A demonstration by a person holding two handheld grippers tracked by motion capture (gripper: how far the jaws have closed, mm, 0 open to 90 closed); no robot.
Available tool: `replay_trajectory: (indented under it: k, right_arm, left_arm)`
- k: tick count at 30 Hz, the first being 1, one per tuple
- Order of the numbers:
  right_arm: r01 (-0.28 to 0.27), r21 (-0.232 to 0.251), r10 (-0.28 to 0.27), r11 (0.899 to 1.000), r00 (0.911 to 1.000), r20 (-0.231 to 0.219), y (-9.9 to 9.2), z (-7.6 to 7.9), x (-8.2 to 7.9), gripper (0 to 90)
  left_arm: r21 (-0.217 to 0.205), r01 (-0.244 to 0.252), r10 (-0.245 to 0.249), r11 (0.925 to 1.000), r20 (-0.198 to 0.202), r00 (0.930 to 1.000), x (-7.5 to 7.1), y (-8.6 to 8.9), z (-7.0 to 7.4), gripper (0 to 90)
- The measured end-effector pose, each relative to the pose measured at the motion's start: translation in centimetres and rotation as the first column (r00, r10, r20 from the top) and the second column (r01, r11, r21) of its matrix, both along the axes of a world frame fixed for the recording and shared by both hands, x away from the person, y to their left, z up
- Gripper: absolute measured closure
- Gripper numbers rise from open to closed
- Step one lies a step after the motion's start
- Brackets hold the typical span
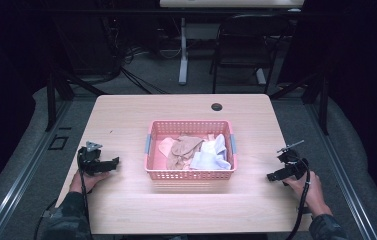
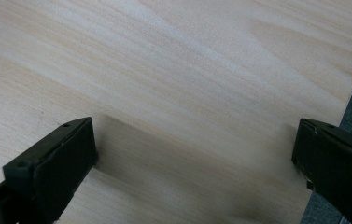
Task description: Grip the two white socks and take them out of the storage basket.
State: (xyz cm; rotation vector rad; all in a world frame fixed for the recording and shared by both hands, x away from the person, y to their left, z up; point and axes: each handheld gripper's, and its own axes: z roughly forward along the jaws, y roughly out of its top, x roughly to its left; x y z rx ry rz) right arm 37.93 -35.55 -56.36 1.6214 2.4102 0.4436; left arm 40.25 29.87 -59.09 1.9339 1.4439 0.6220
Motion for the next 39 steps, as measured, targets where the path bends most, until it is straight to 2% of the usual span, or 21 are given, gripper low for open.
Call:
replay_trajectory:
  k: [11,12,13,14,15,19,21,25,26,27,28,29,30,31,35,37,39]
  right_arm:
    - [-0.001,-0.001,0.001,1.000,1.0000,-0.008,0.0,0.0,0.1,0.0]
    - [0.011,0.016,-0.011,1.000,0.9999,-0.001,0.1,-0.1,0.1,0.0]
    - [0.002,0.008,-0.002,1.000,0.9999,-0.011,0.1,0.0,0.1,0.0]
    - [0.010,0.016,-0.010,1.000,1.0000,-0.002,0.1,-0.1,0.1,0.0]
    - [-0.003,0.008,0.004,1.000,0.9999,-0.013,0.0,0.0,0.1,0.0]
    - [0.002,-0.002,-0.002,1.000,1.0000,-0.006,0.1,0.0,0.1,0.0]
    - [-0.014,-0.012,0.013,1.000,0.9998,-0.016,0.1,0.1,0.2,0.0]
    - [-0.012,-0.007,0.012,1.000,0.9998,-0.016,0.1,0.3,0.2,2.4]
    - [-0.025,0.004,0.025,1.000,0.9997,-0.002,0.2,0.7,0.2,2.9]
    - [-0.025,0.004,0.025,1.000,0.9997,-0.002,0.2,0.7,0.2,2.9]
    - [-0.024,-0.006,0.024,1.000,0.9995,0.019,0.4,1.3,0.1,3.0]
    - [-0.031,0.007,0.030,1.000,0.9994,0.019,0.5,1.6,0.1,3.2]
    - [-0.020,0.021,0.019,1.000,0.9990,0.041,0.6,1.8,0.0,3.4]
    - [-0.031,0.010,0.031,0.999,0.9988,0.039,0.7,2.2,0.0,3.5]
    - [-0.042,0.025,0.041,0.999,0.9980,0.048,1.1,3.1,-0.1,3.5]
    - [-0.050,0.053,0.047,0.997,0.9972,0.058,1.2,4.0,-0.1,4.0]
    - [-0.054,0.060,0.050,0.997,0.9965,0.066,1.3,4.2,-0.2,4.0]
  left_arm:
    - [0.000,0.001,-0.001,1.0000,0.001,1.0000,0.0,0.0,0.0,10.7]
    - [0.000,0.000,0.000,1.0000,0.000,1.0000,0.0,0.0,0.0,10.7]
    - [0.000,0.001,-0.001,1.0000,0.001,1.0000,0.0,0.0,0.0,10.7]
    - [0.000,0.000,0.000,1.0000,0.000,1.0000,0.0,0.0,0.0,10.7]
    - [0.000,0.000,0.000,1.0000,0.000,1.0000,0.0,0.0,0.0,10.7]
    - [0.000,0.001,-0.001,1.0000,0.001,1.0000,0.0,0.0,0.0,10.7]
    - [0.000,0.001,-0.001,1.0000,0.001,1.0000,0.0,0.0,0.0,10.7]
    - [0.000,0.001,-0.001,1.0000,0.001,1.0000,0.0,0.0,0.0,10.7]
    - [-0.001,0.000,0.000,1.0000,0.000,1.0000,0.0,0.0,0.0,10.7]
    - [-0.001,0.000,0.000,1.0000,0.000,1.0000,0.0,0.0,0.0,10.7]
    - [0.000,0.001,-0.001,1.0000,0.000,1.0000,0.0,0.0,0.0,10.7]
    - [0.000,0.001,-0.001,1.0000,0.001,1.0000,0.0,0.0,0.0,10.7]
    - [-0.001,0.000,0.000,1.0000,0.000,1.0000,0.0,0.0,0.0,10.7]
    - [0.000,0.000,0.000,1.0000,0.000,1.0000,0.0,0.0,0.0,10.7]
    - [0.000,0.001,-0.001,1.0000,0.001,1.0000,0.0,0.0,0.0,10.7]
    - [0.000,0.001,-0.001,1.0000,0.001,1.0000,0.0,0.0,0.0,10.7]
    - [0.000,0.000,0.000,1.0000,0.000,1.0000,0.0,0.0,0.0,10.7]
